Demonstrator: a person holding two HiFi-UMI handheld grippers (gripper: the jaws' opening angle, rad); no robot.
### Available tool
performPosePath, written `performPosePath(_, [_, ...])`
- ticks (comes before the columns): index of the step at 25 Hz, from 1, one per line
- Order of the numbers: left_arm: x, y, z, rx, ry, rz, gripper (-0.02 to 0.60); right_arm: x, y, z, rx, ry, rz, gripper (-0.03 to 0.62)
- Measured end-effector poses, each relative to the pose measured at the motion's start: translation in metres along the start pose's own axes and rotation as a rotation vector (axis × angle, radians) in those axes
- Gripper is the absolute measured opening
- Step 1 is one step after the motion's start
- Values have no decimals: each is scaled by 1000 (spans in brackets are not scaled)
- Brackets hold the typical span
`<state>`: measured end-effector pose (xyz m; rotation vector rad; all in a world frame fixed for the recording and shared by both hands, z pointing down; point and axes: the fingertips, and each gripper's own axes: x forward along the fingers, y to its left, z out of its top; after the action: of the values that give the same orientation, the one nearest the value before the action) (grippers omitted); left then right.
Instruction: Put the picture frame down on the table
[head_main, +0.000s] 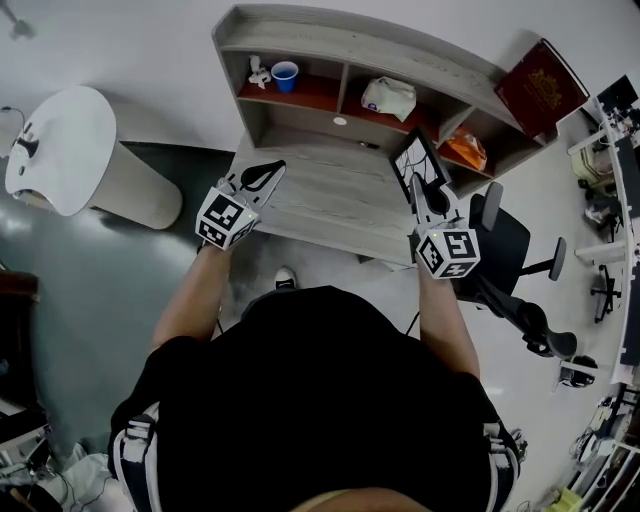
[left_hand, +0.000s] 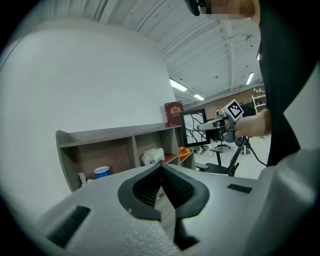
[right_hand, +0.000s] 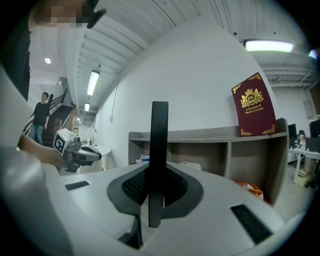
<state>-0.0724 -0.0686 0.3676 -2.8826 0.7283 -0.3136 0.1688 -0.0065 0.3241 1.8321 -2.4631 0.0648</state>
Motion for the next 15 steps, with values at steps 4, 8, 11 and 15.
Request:
performPosePath(4, [6,17,-10,-9,6,-13,17,19,0,-3,0,14,-6,31])
performPosePath(8, [9,36,-16,-14,7,-22,17,38,7,-1,-8,21,-3,31])
performPosePath(11, [10,49,-18,-15,4,-29,17,51,12,1,-13,29,0,31])
performPosePath(15, [12,65,-19,-15,-1,-42,17,67,13,1,-8,42,-8,32])
